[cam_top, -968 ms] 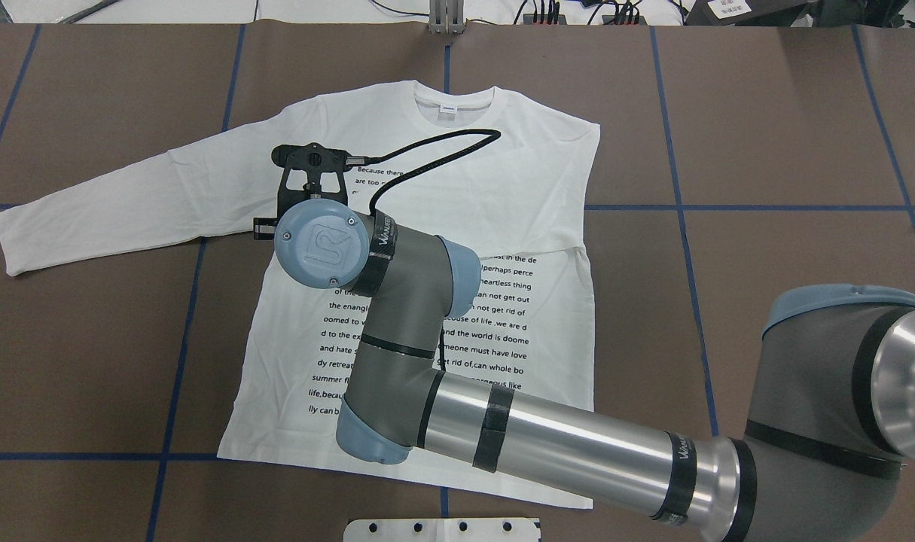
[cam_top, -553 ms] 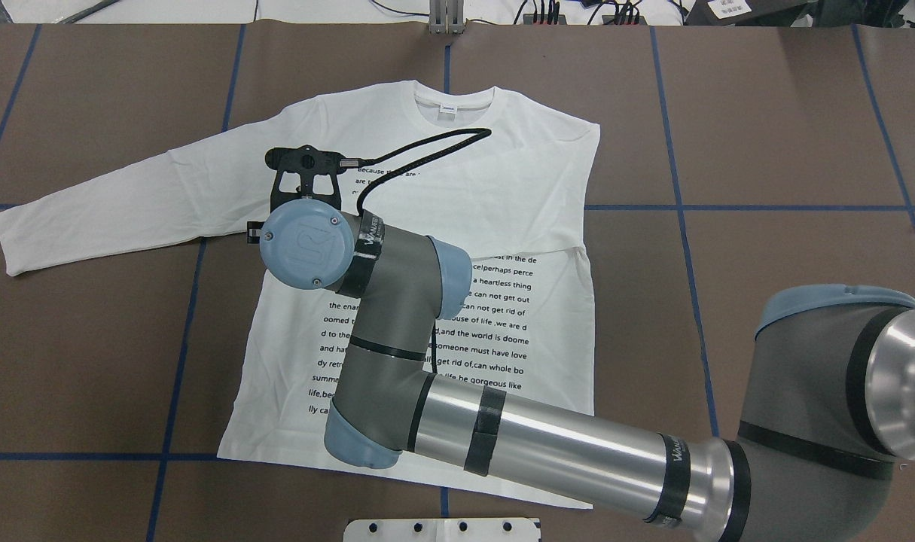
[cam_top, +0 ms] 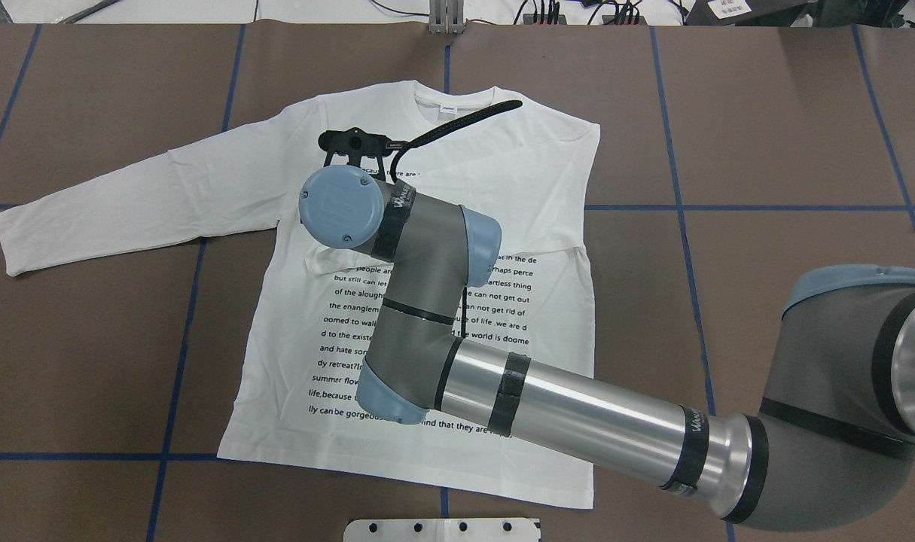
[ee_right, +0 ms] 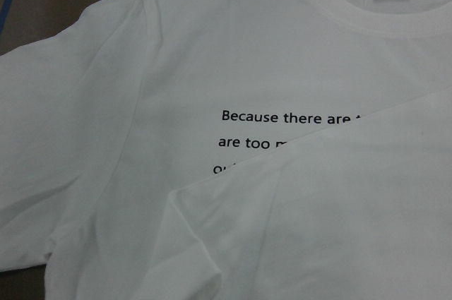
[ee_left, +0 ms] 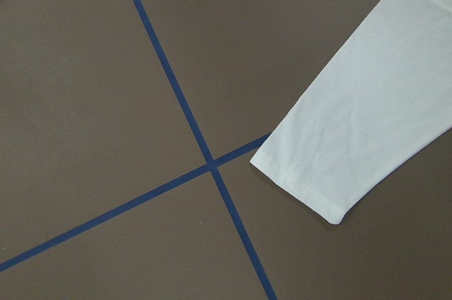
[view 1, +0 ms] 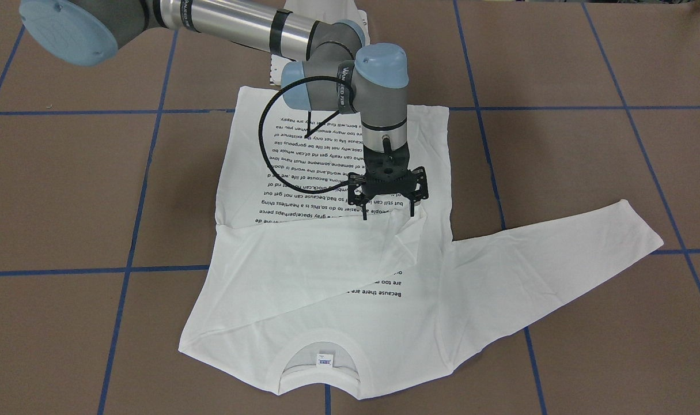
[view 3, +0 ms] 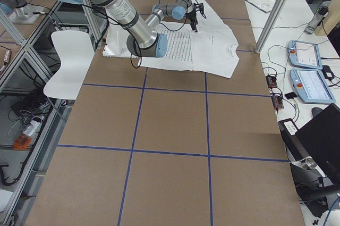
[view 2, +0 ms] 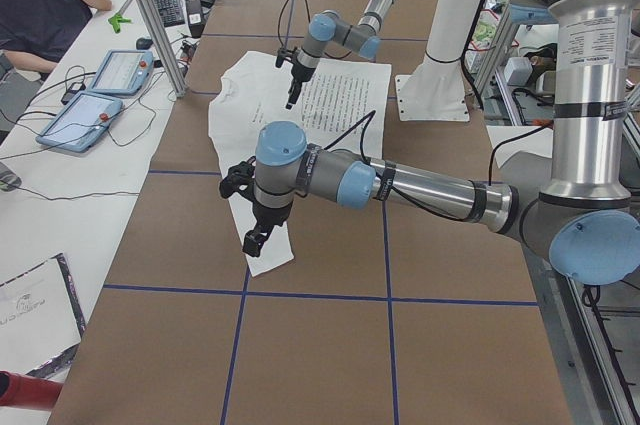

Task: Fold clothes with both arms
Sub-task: 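Carry the grasped sleeve with the right gripper across the shirt front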

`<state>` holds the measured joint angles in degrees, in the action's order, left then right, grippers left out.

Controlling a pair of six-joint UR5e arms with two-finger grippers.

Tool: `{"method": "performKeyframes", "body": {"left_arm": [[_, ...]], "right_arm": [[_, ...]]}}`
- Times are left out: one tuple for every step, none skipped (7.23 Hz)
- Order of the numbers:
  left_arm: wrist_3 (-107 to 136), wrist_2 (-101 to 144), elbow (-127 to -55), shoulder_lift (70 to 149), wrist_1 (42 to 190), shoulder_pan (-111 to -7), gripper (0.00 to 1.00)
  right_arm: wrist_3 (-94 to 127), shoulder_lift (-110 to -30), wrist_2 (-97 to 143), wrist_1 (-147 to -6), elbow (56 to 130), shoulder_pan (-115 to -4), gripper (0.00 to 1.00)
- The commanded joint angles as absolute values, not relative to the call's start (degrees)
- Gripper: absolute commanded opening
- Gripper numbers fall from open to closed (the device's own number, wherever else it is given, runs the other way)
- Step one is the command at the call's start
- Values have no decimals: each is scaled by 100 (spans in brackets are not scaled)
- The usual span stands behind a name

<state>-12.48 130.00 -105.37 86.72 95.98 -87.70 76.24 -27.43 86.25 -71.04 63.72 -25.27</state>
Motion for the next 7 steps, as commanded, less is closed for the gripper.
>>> {"method": "performKeyframes", "body": {"left_arm": [[-1248,12999,-10538,8675,9606,-8771,100],[-1248,12999,-10538,8666,9606,-8771,100],[-1248,12999,-10529,8657,9606,-8771,100],[-1248,12999,-10538,8649,9615,-8771,100],[-1248,12999,-10555,8640,9607,-8771,100],[-1248,12999,-10582,8622,9606,-8780,100],[-1248,12999,-10591,8613,9606,-8780,100]], "right_arm": [[7996,-2673,8622,-6087,5629,-2531,100],[8120,-2628,8596,-6056,5582,-2462,100],[8173,-2402,8465,-5899,5285,-2374,99],[8226,-2147,8125,-5314,4708,-2277,98],[8244,-2005,8034,-5178,4485,-2259,98],[8244,-1987,7833,-5159,4335,-2207,98],[8253,-1925,7727,-5159,4272,-2154,97]]}}
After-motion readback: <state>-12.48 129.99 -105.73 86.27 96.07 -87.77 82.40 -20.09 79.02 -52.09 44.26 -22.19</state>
